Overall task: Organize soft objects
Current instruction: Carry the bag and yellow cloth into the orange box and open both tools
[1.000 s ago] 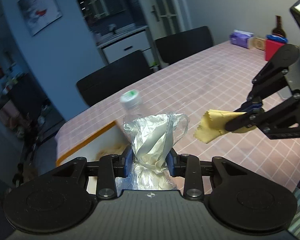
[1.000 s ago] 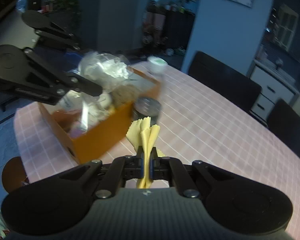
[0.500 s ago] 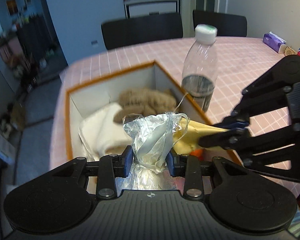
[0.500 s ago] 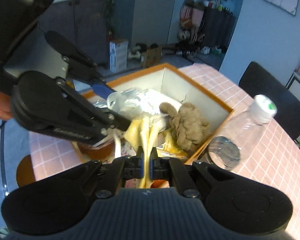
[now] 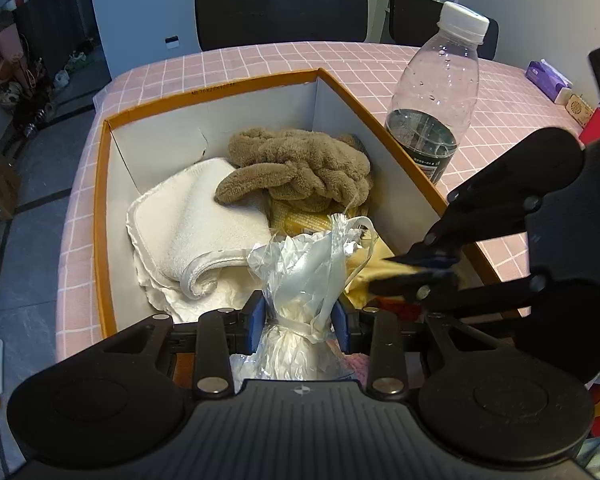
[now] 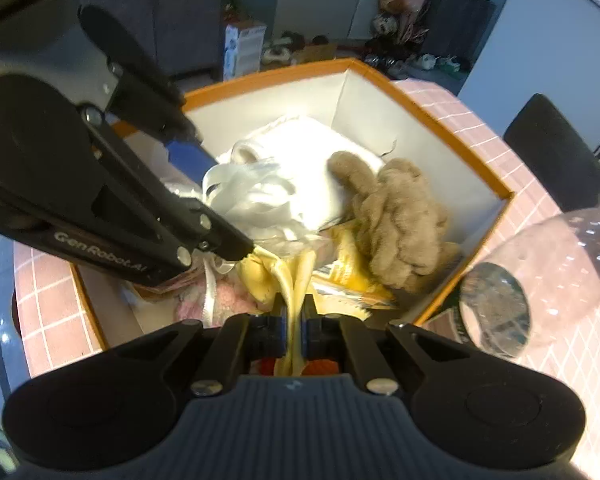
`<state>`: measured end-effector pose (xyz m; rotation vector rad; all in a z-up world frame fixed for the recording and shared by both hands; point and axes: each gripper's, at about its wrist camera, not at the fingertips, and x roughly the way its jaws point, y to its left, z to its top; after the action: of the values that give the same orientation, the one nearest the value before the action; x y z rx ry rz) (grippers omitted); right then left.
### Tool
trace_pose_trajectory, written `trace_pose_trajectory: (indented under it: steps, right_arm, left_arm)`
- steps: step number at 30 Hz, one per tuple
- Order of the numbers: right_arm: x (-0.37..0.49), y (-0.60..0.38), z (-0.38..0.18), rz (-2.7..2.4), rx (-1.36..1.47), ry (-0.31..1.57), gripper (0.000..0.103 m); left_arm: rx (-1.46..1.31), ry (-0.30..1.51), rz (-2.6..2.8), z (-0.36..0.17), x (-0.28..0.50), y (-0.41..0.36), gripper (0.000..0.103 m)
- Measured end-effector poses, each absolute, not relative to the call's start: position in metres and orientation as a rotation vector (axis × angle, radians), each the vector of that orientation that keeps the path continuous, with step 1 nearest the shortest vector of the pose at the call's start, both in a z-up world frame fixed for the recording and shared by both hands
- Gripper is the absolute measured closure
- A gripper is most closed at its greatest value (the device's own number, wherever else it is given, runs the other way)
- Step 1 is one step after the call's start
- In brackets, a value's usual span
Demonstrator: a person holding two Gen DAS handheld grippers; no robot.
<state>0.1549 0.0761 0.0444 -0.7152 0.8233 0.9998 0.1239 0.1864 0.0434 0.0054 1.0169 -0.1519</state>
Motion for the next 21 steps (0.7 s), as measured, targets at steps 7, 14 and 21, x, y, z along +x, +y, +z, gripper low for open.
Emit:
trace_pose_trajectory:
  steps: [7, 14, 21]
  right_arm:
    - [0.157, 0.089, 0.027, 1.016, -0.78, 0.835, 0.099]
    - [0.153, 0.091, 0.028, 1.014, -0.824, 0.821, 0.09]
    - [0.147, 0.085, 0.048, 1.007, -0.839, 0.758, 0.067]
  left_arm:
    - [-0.043, 1.039, -0.185, 0.029, 0.13, 0.195, 0.064]
    - [-0.054, 1.042, -0.183, 0.031, 0.129, 0.197, 0.062]
    - [-0.065, 0.998, -0.168, 0.048, 0.121, 0.198, 0.054]
